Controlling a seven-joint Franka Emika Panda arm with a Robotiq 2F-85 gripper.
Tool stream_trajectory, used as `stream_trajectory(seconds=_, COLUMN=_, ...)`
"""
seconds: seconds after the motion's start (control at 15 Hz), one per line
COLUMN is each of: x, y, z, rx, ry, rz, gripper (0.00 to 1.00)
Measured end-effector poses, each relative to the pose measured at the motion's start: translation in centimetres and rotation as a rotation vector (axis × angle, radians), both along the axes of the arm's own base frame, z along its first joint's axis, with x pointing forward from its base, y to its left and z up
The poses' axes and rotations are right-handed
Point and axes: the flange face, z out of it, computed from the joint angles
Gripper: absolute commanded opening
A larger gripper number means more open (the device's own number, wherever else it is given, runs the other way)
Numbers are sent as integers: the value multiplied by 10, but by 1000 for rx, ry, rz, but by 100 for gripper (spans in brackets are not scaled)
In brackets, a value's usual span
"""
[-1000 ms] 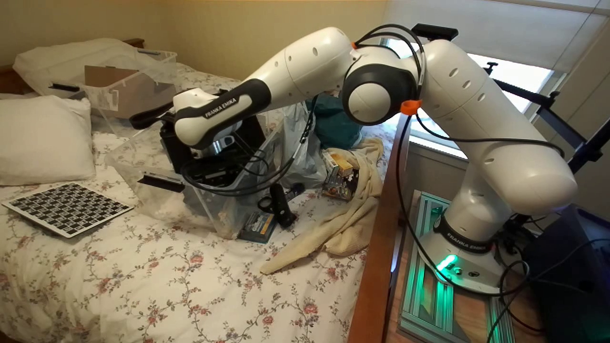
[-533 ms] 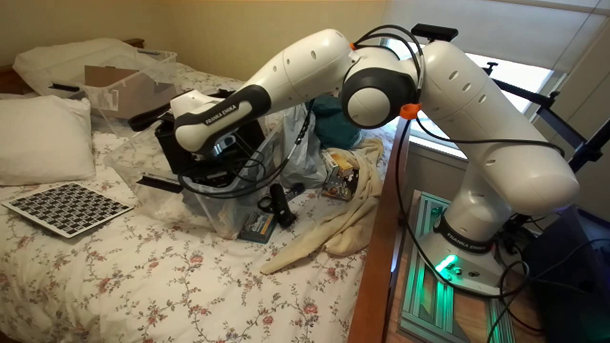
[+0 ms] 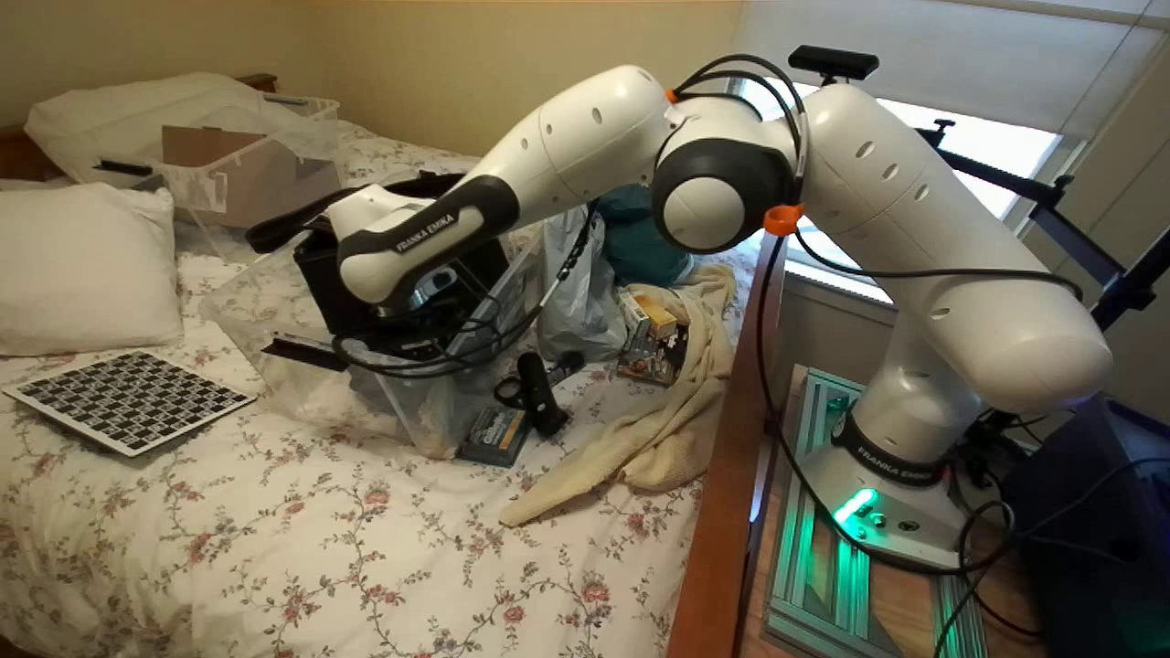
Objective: Take the yellow sachets out of the clear container and put them on the bed.
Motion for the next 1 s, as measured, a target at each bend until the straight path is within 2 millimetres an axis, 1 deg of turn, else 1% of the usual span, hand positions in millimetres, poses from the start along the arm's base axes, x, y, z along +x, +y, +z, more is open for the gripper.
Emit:
stream_trajectory(seconds=0.13, x=0, y=0, z=0, rx=-6, ry=0, rz=-16, gripper=44)
stream_trajectory(seconds=0.4, x=0, y=0, z=0, rx=-12, ry=-1, rz=-37, gripper=18)
stream_trajectory(seconds=0.47, x=0, y=0, z=0, rx=-12, ry=-1, rz=-39, gripper=9)
stream_trajectory(seconds=0.53, x=0, y=0, z=0, rx=-13, ry=-1, rz=-42, gripper=4)
stream_trajectory(seconds=0.67, x=0, y=-1, z=0, rx=-14, ry=-1, rz=-47, gripper=6)
stream_trajectory(seconds=0.87, x=0, y=-1, z=0, rx=-17, ry=-1, rz=-55, gripper=0)
stream_trajectory(seconds=1.0, x=1, y=-1, z=2, rx=-18, ry=-4, rz=-62, gripper=1)
